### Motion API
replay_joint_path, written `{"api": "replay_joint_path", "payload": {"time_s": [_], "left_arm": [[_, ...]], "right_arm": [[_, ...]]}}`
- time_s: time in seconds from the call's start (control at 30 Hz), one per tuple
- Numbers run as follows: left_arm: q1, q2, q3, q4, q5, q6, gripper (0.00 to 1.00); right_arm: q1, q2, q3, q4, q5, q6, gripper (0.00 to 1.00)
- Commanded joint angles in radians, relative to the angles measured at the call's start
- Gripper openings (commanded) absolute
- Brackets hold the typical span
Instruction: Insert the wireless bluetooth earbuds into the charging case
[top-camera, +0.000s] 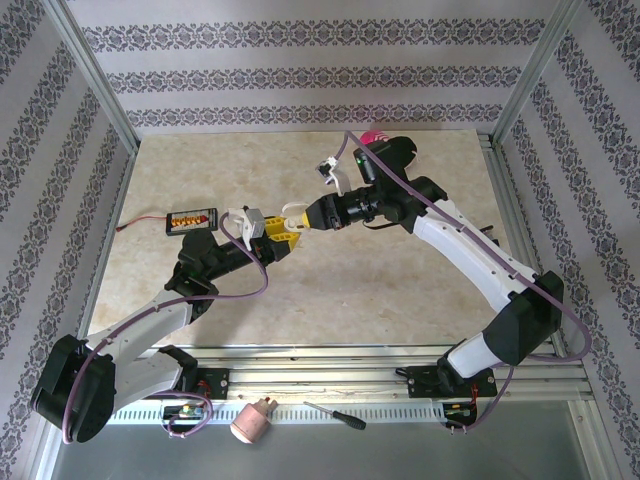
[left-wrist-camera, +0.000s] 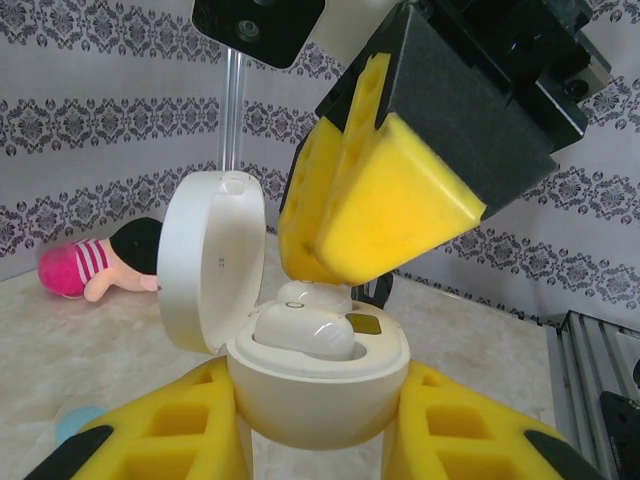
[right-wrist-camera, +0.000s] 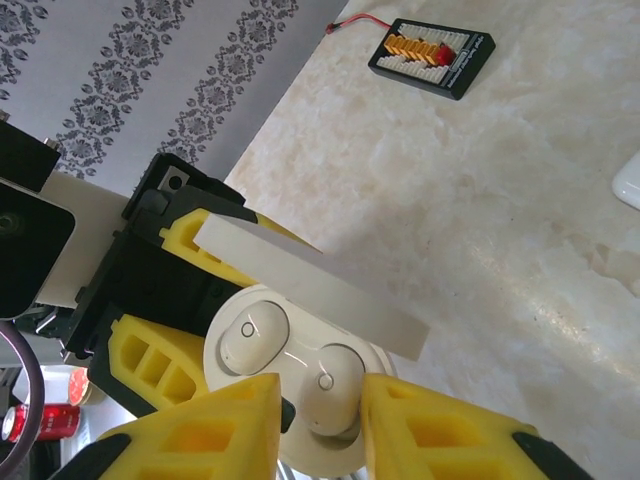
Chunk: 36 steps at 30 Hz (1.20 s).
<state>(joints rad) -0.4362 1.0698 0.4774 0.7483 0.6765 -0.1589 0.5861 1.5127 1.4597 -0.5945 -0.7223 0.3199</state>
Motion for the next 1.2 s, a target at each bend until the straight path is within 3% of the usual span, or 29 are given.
{"api": "replay_joint_path", "payload": {"time_s": [0.0,0.17,0.4,0.5,0.83,1.17], "left_arm": [[0.008,-0.012,0.03,0.077,0.005,-0.011,0.17],[0.008,-0.009,0.03,0.075,0.002,-0.007,0.17],[0.007,-0.012,0.024,0.066,-0.004,0.007,0.17],[0.007,-0.011,0.023,0.072,-0.003,0.008,0.17],[0.008,-0.035,0.014,0.047,-0.012,0.022,0.17],[0.008,-0.039,0.013,0.049,-0.036,0.018,0.17]], "right_arm": [[-0.002,0.003,0.031,-0.022,0.014,0.006,0.3],[-0.003,-0.029,0.023,-0.007,0.013,0.001,0.4],[-0.036,-0.114,-0.045,0.127,0.034,0.081,0.74],[-0.047,-0.075,-0.004,0.134,0.077,0.142,0.81],[-0.044,0.091,0.143,0.094,0.103,0.167,0.83],[-0.017,0.08,0.091,0.05,0.082,0.087,0.83]]}}
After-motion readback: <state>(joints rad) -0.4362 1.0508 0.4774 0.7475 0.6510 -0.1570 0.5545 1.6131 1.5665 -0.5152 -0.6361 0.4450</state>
